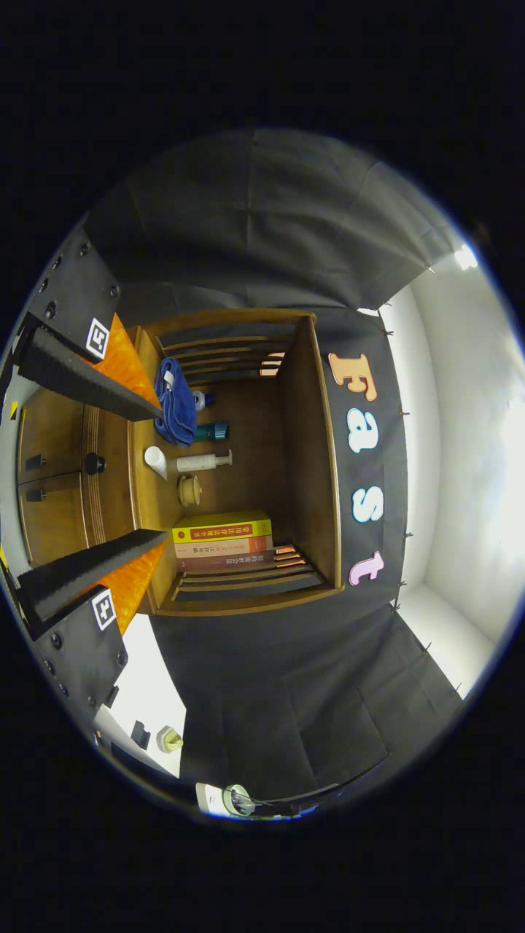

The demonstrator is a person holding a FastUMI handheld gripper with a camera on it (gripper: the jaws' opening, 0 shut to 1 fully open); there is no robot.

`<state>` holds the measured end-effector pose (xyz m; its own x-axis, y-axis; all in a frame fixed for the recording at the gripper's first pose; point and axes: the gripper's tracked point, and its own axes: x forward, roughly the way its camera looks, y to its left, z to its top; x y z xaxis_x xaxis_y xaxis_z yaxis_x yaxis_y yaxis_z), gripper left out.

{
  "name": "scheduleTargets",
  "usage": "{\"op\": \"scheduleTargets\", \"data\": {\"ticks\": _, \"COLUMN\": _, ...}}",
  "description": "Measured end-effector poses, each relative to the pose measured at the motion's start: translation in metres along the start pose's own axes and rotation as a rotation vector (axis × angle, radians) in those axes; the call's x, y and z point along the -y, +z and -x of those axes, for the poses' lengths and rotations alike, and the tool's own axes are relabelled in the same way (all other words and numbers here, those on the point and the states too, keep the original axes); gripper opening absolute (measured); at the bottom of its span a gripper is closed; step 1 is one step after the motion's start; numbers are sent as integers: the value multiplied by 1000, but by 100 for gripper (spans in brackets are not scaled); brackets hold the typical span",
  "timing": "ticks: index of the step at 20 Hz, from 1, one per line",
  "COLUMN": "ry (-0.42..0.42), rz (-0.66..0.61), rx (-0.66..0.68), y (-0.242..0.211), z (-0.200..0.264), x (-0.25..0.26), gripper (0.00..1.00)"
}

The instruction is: Pull open the drawer, take out the items inside it, and place them on the countertop above the cabinet.

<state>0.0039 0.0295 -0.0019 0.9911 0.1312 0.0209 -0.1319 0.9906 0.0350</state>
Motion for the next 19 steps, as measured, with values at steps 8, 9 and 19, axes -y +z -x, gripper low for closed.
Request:
{"op": "scheduleTargets", "data": {"ticks": 8, "ry": 13, "rz": 3, "rx": -6, "y": -3, "z": 1, "x": -6, "gripper": 98}}
{"op": "scheduleTargets", "data": {"ticks": 9, "ry": 14, "rz": 2, "rx": -6, "y": -2, "z": 1, "x": -7, "gripper": 98}}
{"op": "scheduleTargets", "data": {"ticks": 19, "ry": 15, "rz": -1, "rx": -5, "y": -2, "z": 0, "x": -6, "gripper": 98}}
